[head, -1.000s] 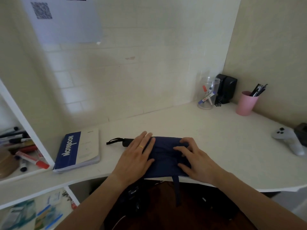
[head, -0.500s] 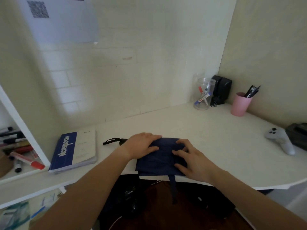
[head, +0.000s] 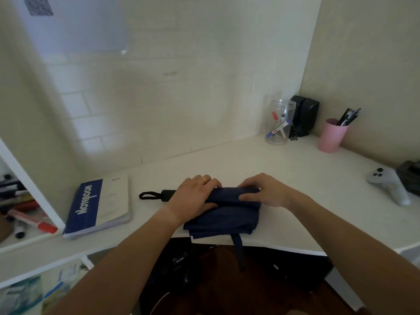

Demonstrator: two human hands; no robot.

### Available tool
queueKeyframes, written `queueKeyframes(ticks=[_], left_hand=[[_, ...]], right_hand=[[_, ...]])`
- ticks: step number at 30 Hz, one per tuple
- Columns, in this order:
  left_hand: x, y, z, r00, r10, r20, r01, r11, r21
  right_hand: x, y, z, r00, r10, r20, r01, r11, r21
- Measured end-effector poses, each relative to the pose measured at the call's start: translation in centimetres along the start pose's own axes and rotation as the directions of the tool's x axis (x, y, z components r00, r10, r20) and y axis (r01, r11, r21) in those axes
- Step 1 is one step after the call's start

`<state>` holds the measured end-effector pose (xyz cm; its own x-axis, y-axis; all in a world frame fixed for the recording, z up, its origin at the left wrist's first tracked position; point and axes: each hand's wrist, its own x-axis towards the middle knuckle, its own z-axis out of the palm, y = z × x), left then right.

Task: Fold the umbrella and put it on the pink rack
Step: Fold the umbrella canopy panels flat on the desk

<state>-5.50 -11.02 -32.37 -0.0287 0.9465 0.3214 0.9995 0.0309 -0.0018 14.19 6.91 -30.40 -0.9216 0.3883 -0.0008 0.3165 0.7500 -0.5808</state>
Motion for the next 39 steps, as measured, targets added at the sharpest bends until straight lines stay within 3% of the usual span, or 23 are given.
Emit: queueKeyframes(ticks=[6,10,12,16,18,22,27,31,36,39], left_hand=[[-2.1,-1.9,0.3,0.99,-0.052,0.135,0.072,0.986,-0.148],[-3.0,-2.0,-0.1,0.993,-0.045,0.105,0.071,0.964,-0.257],[-3.1,-1.8,-0.2,0.998,-0.027,0.064,0.041,0.971,-0.236],[-3.5,-1.2,0.0,0.999,0.018,-0.036,-0.025,0.974,-0.223],[-3.6,-0.7,0.1,0.997,0.027,-0.076,-0.042,0.977,-0.211],[-3.8,-0.4,-0.3,0.999,-0.019,-0.044,0.007,0.969,-0.249],[-4.1,-1.0,-0.8,0.992,-0.1,0.083,0.125,0.915,-0.384],[-3.9,-0.5,-0.4,0.994,-0.105,-0.008,0.094,0.918,-0.386],[-4.2,1.5,0.7,0.974,-0.049,-0.221,-0.008,0.968,-0.25],[-4.1,2.3,1.4,0.956,0.022,-0.291,-0.061,0.99,-0.124]], right_hand=[[-1.7,0.5,1.9,0.962,-0.202,-0.183,0.181,0.976,-0.123],[-2.5,1.4,3.3,0.894,-0.364,-0.261,0.268,0.902,-0.337],[-2.7,1.4,3.1,0.908,-0.334,-0.253,0.25,0.917,-0.312],[-2.6,0.6,1.2,0.985,-0.108,-0.136,0.123,0.987,0.107],[-2.4,0.8,0.8,0.993,-0.08,-0.087,0.095,0.98,0.177],[-2.5,0.9,1.0,0.991,-0.065,-0.117,0.074,0.995,0.074],[-3.6,1.1,2.2,0.948,-0.224,-0.227,0.192,0.969,-0.157],[-4.0,1.3,2.4,0.938,-0.255,-0.235,0.217,0.96,-0.175],[-4.3,1.4,0.0,0.987,-0.127,-0.104,0.136,0.986,0.092],[-4.6,2.1,0.0,0.988,-0.106,-0.115,0.111,0.993,0.037]])
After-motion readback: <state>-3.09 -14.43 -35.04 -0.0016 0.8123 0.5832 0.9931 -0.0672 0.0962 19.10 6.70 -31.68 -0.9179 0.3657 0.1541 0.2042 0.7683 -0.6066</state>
